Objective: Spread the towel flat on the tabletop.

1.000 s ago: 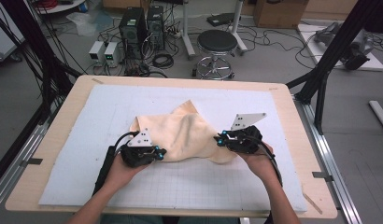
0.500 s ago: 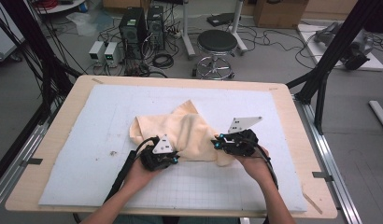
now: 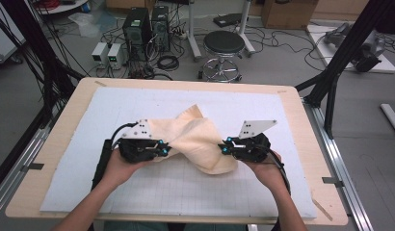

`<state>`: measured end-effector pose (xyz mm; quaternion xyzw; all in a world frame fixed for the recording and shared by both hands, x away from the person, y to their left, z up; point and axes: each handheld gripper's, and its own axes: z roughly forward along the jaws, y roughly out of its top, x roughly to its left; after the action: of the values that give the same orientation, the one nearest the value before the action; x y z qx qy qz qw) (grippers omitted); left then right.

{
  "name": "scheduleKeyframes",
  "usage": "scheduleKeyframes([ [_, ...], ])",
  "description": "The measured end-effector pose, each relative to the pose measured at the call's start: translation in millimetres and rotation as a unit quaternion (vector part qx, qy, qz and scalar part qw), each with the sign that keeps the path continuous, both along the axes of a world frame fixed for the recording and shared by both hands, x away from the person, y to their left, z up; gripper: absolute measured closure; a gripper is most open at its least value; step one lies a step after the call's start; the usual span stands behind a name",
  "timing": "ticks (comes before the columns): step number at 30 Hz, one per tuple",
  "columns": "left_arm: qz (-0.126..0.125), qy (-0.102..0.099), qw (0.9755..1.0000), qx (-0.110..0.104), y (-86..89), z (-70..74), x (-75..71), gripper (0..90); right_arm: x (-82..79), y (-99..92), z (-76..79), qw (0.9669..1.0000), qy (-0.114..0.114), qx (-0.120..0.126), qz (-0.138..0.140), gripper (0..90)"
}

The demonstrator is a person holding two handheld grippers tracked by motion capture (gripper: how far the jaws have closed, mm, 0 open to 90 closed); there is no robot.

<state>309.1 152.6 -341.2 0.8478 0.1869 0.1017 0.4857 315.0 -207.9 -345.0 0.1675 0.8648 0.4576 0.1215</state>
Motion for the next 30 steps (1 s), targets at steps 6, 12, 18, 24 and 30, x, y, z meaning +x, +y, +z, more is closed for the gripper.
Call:
scheduleKeyframes([
  [6, -0.021, -0.032, 0.9992, -0.010, 23.2, 55.8, -16.8, 85.0, -30.5, 13.6, 43.1, 0.9979, -0.044, 0.020, 0.043, 82.6],
  [12, -0.076, -0.021, 0.9968, 0.013, 44.6, 87.9, -43.2, 83.9, -81.5, 29.0, 67.0, 0.9892, -0.047, 0.049, 0.130, 73.1],
  [18, -0.057, 0.040, 0.9974, -0.022, 61.4, 40.5, -35.0, 64.6, -82.5, 36.4, 47.5, 0.9921, -0.034, 0.020, 0.119, 63.5],
  [24, -0.029, 0.095, 0.9948, -0.025, 66.0, -26.5, -21.4, 52.3, -55.5, 26.7, 11.0, 0.9950, 0.009, 0.036, 0.093, 59.4],
  [30, -0.027, 0.102, 0.9933, 0.047, 45.9, -68.6, -16.8, 52.1, -32.9, 29.3, -39.8, 0.9963, 0.040, -0.040, 0.065, 60.3],
])
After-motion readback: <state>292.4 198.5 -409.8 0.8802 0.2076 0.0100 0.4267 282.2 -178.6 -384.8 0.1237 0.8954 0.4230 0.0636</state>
